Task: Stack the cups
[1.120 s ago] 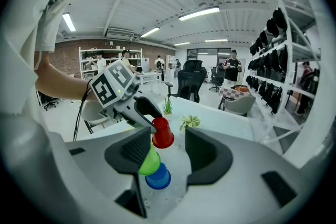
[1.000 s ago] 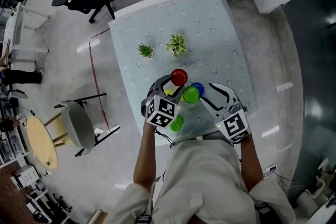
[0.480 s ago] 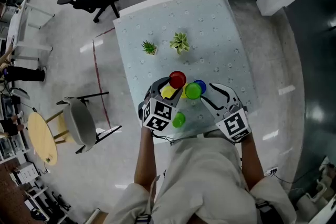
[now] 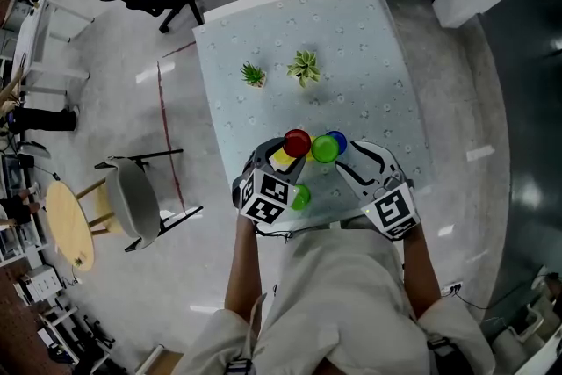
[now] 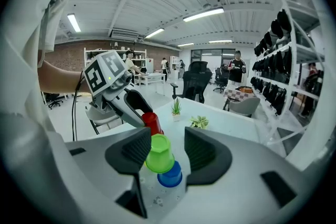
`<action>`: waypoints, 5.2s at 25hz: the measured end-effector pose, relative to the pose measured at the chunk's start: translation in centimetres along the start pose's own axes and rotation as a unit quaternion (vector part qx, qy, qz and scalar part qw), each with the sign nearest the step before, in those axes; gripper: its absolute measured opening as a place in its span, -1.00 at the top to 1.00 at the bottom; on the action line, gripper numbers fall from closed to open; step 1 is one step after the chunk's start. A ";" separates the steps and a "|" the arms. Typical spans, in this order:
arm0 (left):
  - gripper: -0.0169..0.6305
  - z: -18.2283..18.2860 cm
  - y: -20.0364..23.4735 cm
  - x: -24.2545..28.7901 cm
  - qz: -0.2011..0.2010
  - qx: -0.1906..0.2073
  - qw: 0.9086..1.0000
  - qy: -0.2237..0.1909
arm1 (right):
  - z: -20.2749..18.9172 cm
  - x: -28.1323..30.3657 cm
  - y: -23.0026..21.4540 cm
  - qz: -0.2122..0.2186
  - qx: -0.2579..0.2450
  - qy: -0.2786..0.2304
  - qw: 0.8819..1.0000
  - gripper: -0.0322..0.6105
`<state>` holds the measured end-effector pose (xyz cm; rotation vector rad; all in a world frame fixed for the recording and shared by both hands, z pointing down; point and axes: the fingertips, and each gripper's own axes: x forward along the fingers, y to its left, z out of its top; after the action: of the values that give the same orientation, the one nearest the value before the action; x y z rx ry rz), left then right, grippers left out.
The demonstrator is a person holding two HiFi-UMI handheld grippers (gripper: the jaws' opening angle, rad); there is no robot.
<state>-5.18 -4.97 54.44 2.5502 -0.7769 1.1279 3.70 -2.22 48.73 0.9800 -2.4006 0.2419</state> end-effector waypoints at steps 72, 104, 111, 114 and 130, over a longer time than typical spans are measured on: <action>0.32 -11.5 -5.0 -8.3 0.065 -0.103 0.991 -0.047 | -8.6 5.6 18.7 0.204 -0.118 0.085 0.968 0.13; 0.51 -9.2 -4.3 -8.7 0.077 -0.106 0.987 -0.093 | -5.4 4.1 16.2 0.168 -0.116 0.063 0.977 0.23; 0.57 -6.6 -4.6 -8.9 0.070 -0.080 0.987 -0.118 | -1.6 1.5 14.1 0.138 -0.118 0.046 0.982 0.23; 0.57 -5.8 -4.6 -8.8 0.066 -0.073 0.987 -0.123 | -0.2 0.4 13.3 0.128 -0.123 0.044 0.983 0.23; 0.59 -2.7 -4.0 -8.1 0.053 -0.059 0.986 -0.147 | 5.3 -1.8 7.6 0.101 -0.104 0.040 0.989 0.24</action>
<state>-9.07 2.48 50.23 2.6327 -1.0252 0.7134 -2.62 2.51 43.57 0.6217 -2.3944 0.0985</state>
